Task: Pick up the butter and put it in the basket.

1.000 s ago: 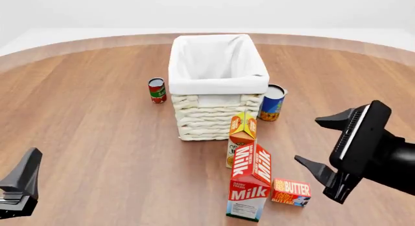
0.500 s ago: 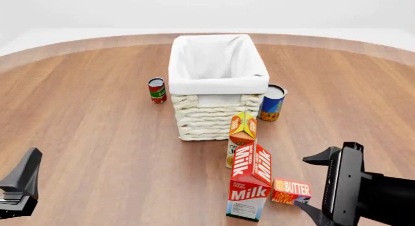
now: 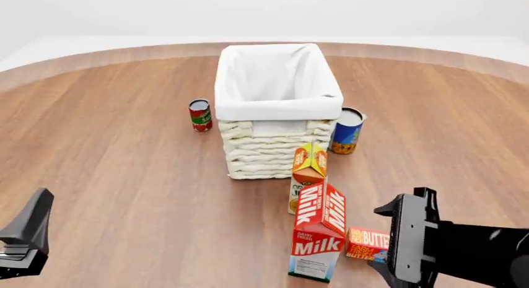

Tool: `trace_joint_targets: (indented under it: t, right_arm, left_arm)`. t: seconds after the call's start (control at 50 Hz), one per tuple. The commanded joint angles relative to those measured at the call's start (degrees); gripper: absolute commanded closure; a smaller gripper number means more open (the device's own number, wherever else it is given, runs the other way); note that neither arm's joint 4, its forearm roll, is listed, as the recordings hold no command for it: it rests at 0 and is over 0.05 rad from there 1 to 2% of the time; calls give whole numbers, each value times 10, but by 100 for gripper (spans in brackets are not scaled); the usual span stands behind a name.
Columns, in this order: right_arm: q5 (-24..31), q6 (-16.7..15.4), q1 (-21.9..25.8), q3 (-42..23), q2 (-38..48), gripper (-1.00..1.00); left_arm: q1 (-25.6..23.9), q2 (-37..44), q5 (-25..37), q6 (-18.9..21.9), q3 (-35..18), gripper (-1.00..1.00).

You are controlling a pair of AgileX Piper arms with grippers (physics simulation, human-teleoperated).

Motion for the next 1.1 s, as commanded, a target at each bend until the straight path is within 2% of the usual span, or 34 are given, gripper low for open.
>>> trace_joint_targets:
  t: [0.02, 0.1, 0.36, 1.1]
  right_arm:
    - [-49, -20, -23, 10, 64, -100]
    - [-68, -32, -37, 16, 86, -100]
    - [-81, -38, -53, 8, 116, -100]
    - [-186, -14, -45, 13, 248, -100]
  left_arm:
    - [0, 0, 0, 0, 0, -100]
    - [0, 0, 0, 0, 0, -100]
    - [0, 0, 0, 0, 0, -100]
    - [0, 0, 0, 0, 0, -100]
